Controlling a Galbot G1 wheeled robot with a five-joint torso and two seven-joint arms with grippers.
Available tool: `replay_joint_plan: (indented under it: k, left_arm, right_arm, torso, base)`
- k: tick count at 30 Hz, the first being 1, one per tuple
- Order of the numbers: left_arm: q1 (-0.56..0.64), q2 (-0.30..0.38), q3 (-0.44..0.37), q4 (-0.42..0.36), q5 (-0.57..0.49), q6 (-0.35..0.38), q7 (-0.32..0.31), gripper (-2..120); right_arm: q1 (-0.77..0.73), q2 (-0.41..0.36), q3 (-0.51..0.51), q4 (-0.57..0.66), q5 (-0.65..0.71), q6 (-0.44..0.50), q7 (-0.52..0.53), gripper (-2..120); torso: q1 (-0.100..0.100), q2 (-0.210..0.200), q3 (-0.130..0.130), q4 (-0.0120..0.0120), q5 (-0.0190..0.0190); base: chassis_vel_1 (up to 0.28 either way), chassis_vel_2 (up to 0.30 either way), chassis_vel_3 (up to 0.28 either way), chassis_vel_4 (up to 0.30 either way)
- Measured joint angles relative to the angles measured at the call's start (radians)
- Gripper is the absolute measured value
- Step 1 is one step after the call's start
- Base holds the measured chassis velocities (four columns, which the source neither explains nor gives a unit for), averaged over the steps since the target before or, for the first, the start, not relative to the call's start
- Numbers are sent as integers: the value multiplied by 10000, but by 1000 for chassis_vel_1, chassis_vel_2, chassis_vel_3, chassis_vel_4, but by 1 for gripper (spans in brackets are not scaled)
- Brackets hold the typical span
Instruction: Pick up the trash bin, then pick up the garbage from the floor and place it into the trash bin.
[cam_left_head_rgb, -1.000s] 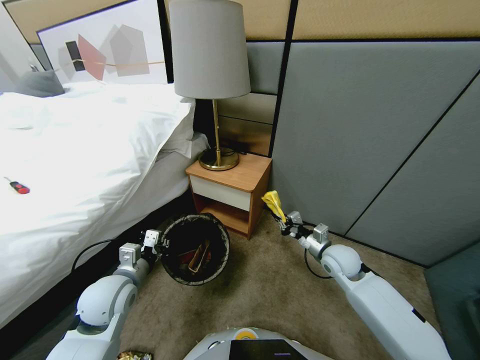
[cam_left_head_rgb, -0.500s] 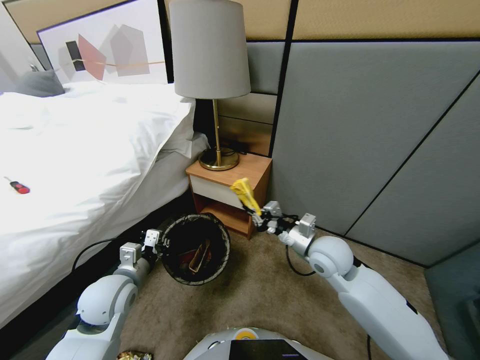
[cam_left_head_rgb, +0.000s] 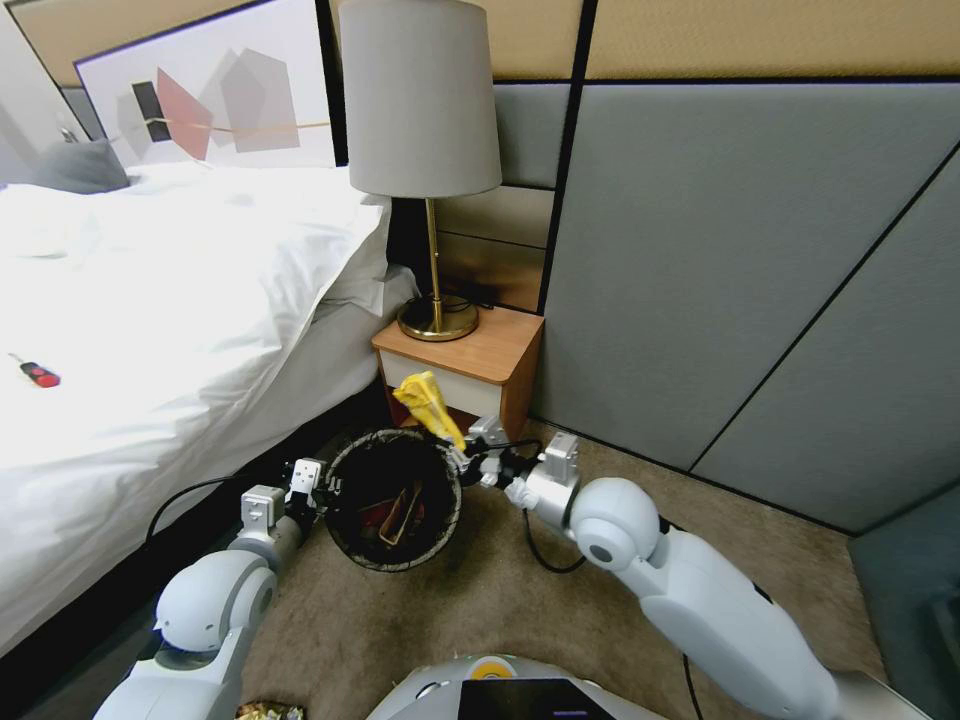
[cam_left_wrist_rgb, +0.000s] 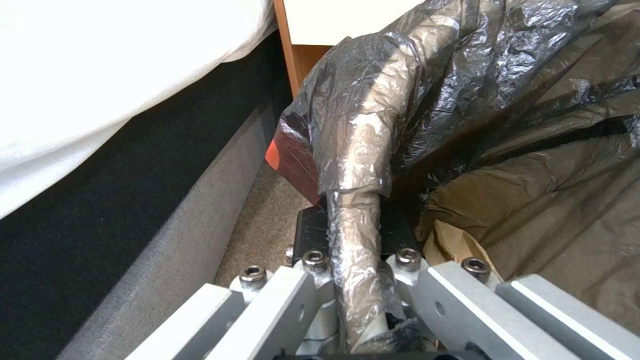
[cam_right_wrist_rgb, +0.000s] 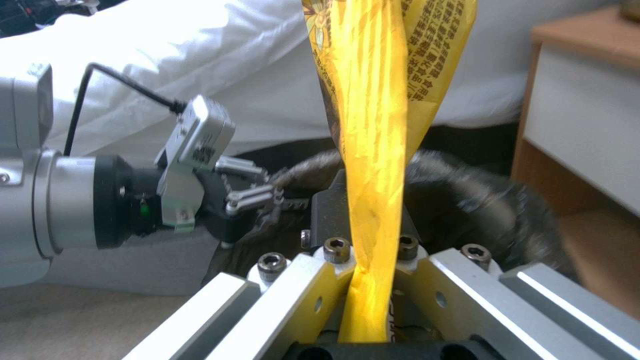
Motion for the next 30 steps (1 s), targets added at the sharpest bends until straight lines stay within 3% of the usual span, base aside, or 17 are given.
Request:
replay_joint_plan:
  k: [14,17,20,21,30]
  left_arm:
    - [-56,45,26,70,2,15,5,1]
    - [-73,50,35,106,2,17,11,1]
    - [-75,52,35,111,0,16,13,1]
    - [-89,62,36,128,-12,17,16,1]
    - [-161,109,48,213,-43,19,49,1]
  right_arm:
    - [-108,736,-404,-389,-83,-268,70,0]
    - [-2,1034,-583,-491,-90,-410,284,14]
    - [19,1078,-621,-522,-90,-417,328,18]
    - [67,1183,-705,-630,-109,-427,436,28]
    - [99,1443,-781,-805,-128,-442,723,58]
  torso:
    - [0,0,0,0,0]
    - [1,0,0,0,0]
    - [1,0,0,1,0]
    - [1,0,0,0,0]
    - [1,0,0,0,0]
  base:
    - [0,0,0,0]
    - [0,0,0,0]
    - [0,0,0,0]
    - [0,0,0,0]
    - [0,0,0,0]
